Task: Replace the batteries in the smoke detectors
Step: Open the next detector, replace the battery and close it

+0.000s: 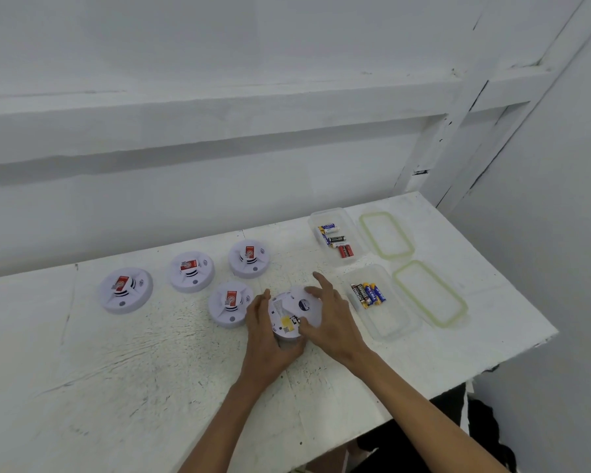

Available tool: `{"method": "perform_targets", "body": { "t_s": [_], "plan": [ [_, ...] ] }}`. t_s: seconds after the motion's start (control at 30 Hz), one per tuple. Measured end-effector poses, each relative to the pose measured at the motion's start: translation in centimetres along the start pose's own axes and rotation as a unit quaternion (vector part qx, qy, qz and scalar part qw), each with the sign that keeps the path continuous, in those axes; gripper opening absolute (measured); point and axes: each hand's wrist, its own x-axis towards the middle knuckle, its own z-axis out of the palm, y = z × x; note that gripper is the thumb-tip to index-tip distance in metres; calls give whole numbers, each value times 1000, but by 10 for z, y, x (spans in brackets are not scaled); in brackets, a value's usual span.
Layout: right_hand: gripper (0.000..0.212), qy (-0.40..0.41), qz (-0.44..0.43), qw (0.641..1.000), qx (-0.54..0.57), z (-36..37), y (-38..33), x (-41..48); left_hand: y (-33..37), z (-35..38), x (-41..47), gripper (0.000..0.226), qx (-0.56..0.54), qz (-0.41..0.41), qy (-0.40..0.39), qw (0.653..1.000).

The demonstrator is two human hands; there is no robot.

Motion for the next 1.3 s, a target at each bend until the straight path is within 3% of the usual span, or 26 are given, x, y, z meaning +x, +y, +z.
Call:
{"method": "perform_targets", "body": {
  "t_s": [0.07, 0.27, 0.47, 0.67, 1.3],
  "plan": [
    [97, -20, -21, 1000, -4, -1, 2, 2, -3, 2, 0, 114, -1, -7, 0, 1000],
    [104, -79, -66, 994, -22, -11, 4, 10, -5, -2, 4, 99, -31, -38, 3, 999],
    [109, -133, -104, 983, -69, -19, 5, 15, 1, -2, -1, 105, -35, -3, -39, 999],
    [110, -151, -107, 980, -74, -18, 7, 22, 3, -2, 5, 111, -72, -51, -34, 996],
    [101, -173, -108, 974, -94, -29, 6, 30, 20, -11, -1, 116, -75, -63, -25, 995]
  ]
}}
